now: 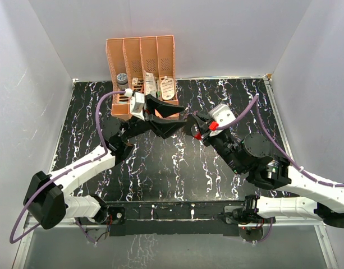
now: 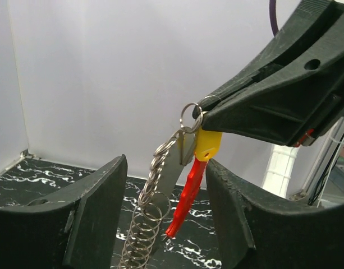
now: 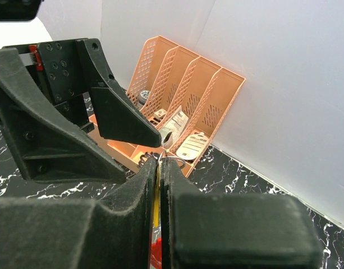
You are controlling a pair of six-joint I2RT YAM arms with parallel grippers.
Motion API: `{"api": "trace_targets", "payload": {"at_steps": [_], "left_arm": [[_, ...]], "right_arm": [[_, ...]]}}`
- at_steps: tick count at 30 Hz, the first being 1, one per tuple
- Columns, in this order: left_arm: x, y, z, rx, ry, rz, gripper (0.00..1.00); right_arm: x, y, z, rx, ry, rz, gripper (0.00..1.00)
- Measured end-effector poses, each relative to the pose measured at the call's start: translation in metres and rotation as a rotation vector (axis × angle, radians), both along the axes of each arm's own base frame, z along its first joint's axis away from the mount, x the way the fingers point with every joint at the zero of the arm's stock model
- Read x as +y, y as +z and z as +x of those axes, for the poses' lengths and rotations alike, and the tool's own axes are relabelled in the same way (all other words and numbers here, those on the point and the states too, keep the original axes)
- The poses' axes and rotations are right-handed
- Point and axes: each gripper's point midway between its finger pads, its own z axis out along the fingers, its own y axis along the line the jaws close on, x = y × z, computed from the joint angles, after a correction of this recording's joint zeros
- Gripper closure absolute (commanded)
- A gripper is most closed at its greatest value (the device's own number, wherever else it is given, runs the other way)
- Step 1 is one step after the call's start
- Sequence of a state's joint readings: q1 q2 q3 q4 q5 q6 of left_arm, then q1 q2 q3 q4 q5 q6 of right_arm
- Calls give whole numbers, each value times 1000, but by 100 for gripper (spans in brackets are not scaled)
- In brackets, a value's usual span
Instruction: Remove the keys from the keyring
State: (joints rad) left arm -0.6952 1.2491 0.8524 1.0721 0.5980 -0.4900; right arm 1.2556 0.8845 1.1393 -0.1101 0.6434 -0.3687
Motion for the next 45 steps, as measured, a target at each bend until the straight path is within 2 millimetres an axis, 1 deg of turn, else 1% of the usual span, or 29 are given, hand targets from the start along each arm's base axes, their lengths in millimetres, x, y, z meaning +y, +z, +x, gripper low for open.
{"api": "trace_targets", "payload": {"at_steps": [6,11,20,22,23,25,27,28,31,33,39,42,45], "left_arm": [[1,4,-9,-89,-19,7,37],[1,7,-12,-132,-30,-1,36],[-11,-13,-2,-130,-43,37,37],[-12,-15,0,-130,-42,37,39],[-13,-15,1,-132,-41,35,41],[-14,-17,2,-133,-41,37,49],[-15,-16,3,-140,-42,33,62],[-16,-15,3,-143,-46,29,70],[-20,-9,2,-159,-77,13,99],[-24,-8,3,-164,-96,6,100],[-29,-16,8,-148,-102,27,100],[-29,-20,13,-155,-66,54,100],[-24,-17,19,-187,8,72,100]], "right_arm": [[2,0,-1,-1,11,-2,100],[5,-2,-1,2,16,-7,100],[7,-2,-1,2,24,-8,100],[7,-2,-1,2,26,-8,100],[7,-2,-1,2,26,-8,100],[7,-2,-1,2,26,-8,100],[7,-2,-1,2,26,-8,100],[7,-2,-1,2,26,-8,100],[7,-2,-1,2,25,-8,100],[7,-2,-1,3,21,-9,100],[1,-9,3,16,-9,-35,100],[-1,-13,4,24,-24,-52,100],[-2,-13,5,25,-30,-54,100]]}}
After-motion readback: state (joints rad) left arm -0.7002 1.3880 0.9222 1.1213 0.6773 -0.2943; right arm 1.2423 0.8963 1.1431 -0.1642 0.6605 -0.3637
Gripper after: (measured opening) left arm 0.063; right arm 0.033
